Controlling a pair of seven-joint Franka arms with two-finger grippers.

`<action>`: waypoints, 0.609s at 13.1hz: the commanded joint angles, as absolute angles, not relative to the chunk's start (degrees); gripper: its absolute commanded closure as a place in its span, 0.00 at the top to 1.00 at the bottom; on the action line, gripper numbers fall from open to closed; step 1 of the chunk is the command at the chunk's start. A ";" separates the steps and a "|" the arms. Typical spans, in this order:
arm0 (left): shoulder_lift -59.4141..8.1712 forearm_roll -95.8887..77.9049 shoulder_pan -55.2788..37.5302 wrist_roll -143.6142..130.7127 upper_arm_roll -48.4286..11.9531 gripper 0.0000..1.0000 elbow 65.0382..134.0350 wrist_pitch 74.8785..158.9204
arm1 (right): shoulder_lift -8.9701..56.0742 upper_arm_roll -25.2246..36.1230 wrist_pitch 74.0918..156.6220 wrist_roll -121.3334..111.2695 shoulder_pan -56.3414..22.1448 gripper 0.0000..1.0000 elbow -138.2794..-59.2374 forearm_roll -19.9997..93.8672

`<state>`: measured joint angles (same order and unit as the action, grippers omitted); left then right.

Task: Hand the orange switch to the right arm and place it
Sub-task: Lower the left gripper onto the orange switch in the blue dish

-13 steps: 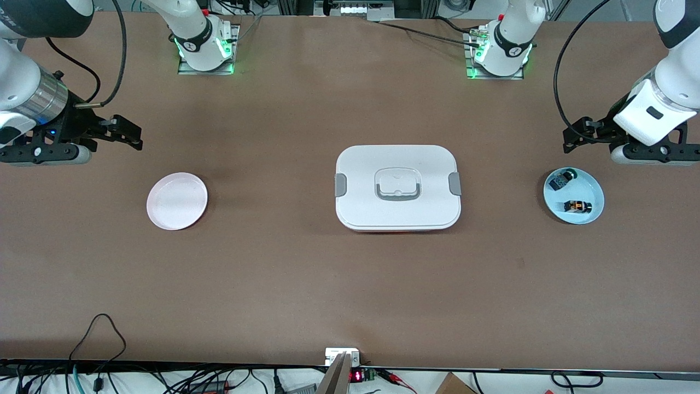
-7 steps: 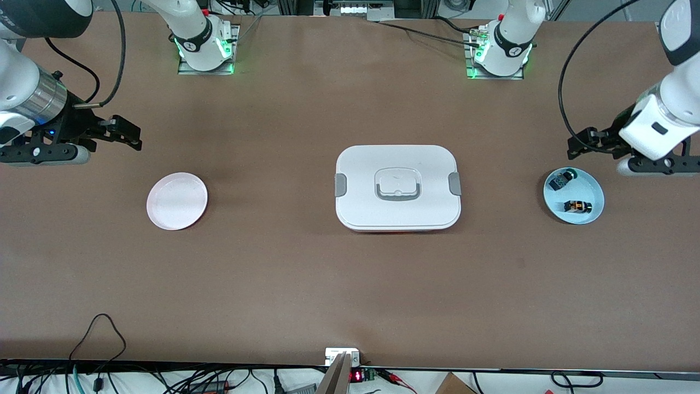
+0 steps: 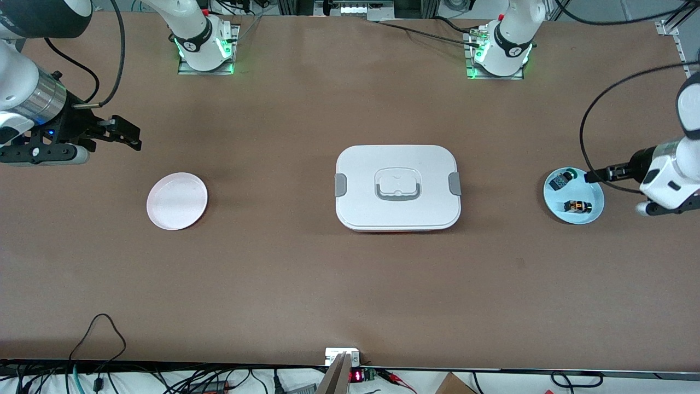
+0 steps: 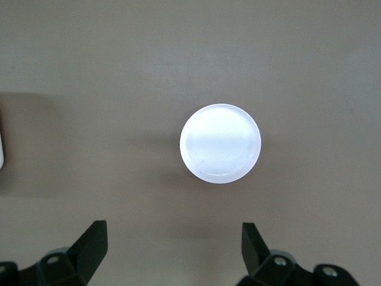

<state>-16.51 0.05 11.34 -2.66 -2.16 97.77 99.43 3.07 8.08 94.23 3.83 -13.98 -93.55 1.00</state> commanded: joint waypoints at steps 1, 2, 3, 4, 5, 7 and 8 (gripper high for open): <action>-19.86 2.45 12.21 -1.50 -2.55 1.00 100.18 105.79 | 3.16 7.91 94.22 3.96 -13.45 1.00 -92.81 1.85; -20.39 3.68 12.30 0.16 -2.55 1.00 102.02 108.87 | 3.16 7.91 94.22 3.96 -13.36 1.00 -92.90 1.85; -20.74 3.95 12.65 2.70 -2.55 1.00 103.69 111.94 | 3.16 7.91 94.22 3.96 -13.27 1.00 -92.90 1.85; -20.92 3.96 13.61 4.46 -2.55 1.00 105.63 114.76 | 3.16 7.91 94.39 3.87 -13.18 1.00 -92.81 1.85; -21.09 3.96 14.32 5.61 -2.55 1.00 107.47 117.57 | 3.16 7.91 94.39 3.87 -13.27 1.00 -92.90 1.85; -22.14 3.96 15.55 7.99 -2.55 1.00 110.12 123.89 | 3.16 7.91 94.57 3.87 -13.18 1.00 -92.81 1.85; -23.37 3.96 16.77 9.39 -2.55 1.00 110.30 126.01 | 3.16 7.91 94.57 3.87 -13.18 1.00 -92.81 1.85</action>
